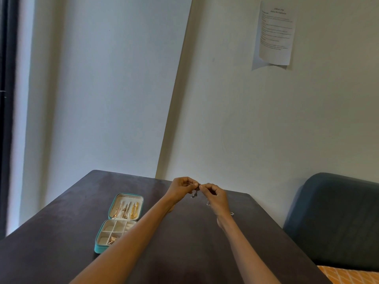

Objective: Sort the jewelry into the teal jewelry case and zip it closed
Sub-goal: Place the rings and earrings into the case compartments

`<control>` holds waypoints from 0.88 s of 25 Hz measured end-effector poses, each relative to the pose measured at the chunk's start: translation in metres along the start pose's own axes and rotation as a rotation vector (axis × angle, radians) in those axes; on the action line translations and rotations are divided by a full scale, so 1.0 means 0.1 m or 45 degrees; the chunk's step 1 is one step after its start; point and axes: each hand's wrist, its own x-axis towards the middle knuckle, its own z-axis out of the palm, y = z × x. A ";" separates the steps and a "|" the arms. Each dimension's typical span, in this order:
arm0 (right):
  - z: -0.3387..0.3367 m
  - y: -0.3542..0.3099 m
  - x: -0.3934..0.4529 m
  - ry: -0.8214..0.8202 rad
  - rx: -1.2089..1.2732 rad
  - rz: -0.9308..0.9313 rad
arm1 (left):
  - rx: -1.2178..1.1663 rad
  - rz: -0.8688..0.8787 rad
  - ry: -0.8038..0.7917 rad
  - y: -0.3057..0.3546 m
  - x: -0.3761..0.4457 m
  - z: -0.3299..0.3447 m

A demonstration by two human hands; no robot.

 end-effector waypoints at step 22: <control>0.22 0.01 -0.02 -0.079 0.028 0.019 | 0.062 0.064 0.101 -0.06 -0.13 -0.18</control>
